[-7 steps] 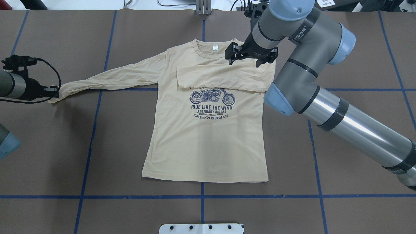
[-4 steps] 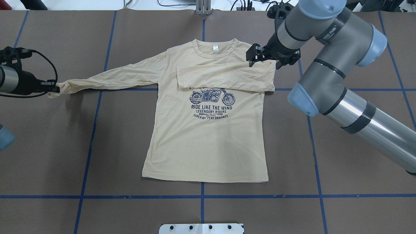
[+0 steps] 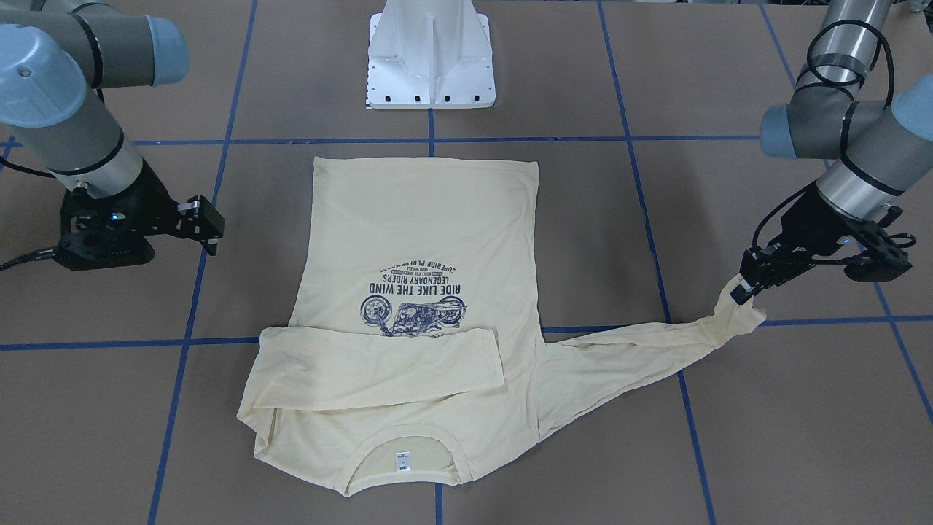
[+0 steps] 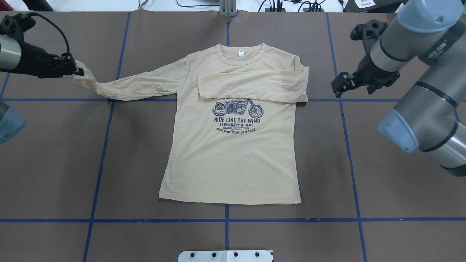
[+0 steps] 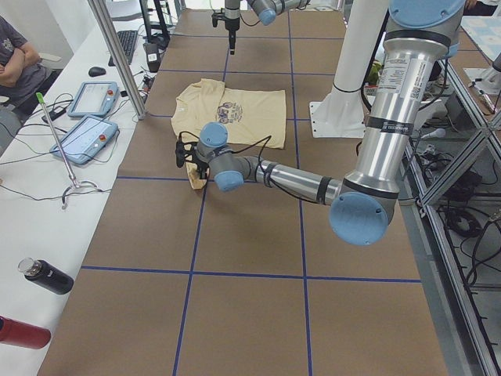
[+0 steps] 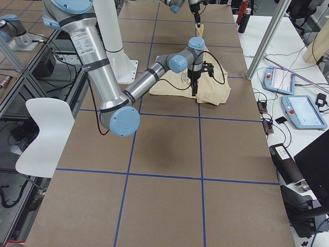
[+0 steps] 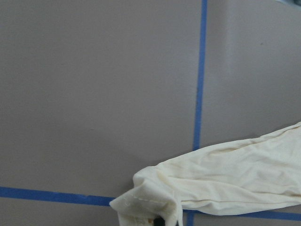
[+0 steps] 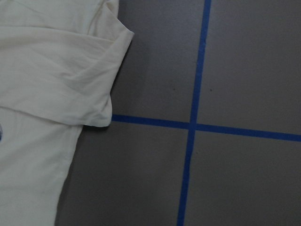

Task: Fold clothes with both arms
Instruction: 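Carry the other sleeve across the shirt with the left gripper while the right arm withdraws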

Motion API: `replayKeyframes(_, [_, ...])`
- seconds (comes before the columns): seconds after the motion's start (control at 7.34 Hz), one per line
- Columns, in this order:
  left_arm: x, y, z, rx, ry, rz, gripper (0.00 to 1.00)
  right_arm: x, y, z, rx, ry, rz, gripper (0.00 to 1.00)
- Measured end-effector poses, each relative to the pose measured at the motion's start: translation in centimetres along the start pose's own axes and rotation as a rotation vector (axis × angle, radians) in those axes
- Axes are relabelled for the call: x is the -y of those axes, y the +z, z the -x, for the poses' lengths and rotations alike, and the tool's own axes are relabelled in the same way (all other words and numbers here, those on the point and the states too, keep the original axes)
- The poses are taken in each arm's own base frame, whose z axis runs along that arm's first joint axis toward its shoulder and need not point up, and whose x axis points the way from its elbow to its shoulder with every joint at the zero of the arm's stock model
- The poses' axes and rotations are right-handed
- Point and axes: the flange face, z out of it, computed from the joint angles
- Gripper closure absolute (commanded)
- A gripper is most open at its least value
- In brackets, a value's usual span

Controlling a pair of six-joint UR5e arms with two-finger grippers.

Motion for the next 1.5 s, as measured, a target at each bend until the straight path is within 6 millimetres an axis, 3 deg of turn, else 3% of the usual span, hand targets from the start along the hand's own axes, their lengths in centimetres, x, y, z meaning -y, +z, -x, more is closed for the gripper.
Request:
replayKeyframes(0.14, [0.9,-0.1,-4.5,-0.05,-0.055,-0.001,1.0,-1.6,0.4,-2.4,-0.018,-0.038,0.016,0.0])
replayKeyframes(0.41, [1.7,0.5,-16.0,-0.135,-0.152,0.026,1.0,-4.0,0.5,-5.3,-0.031,-0.076,0.033,0.0])
replayKeyframes(0.68, [-0.8,4.2,-28.7,-0.2,-0.213,0.108,1.0,-5.3,0.3,-6.9,-0.035,-0.073,0.041,0.0])
replayKeyframes(0.95, [-5.9,8.9,-39.7,-0.238,-0.217,0.145,1.0,-5.5,0.1,-7.5,-0.034,-0.066,0.039,0.0])
replayKeyframes(1.09, [-8.5,11.1,-42.5,-0.247,-0.213,0.143,1.0,-5.5,0.0,-7.6,-0.035,-0.064,0.039,0.0])
replayKeyframes(1.23, [-10.4,13.8,-43.3,-0.255,-0.209,0.129,1.0,-5.5,0.1,-7.6,-0.036,-0.061,0.04,0.0])
replayKeyframes(1.5, [-13.3,19.3,-41.6,-0.271,-0.198,0.086,1.0,-5.4,0.1,-7.6,-0.037,-0.055,0.039,0.0])
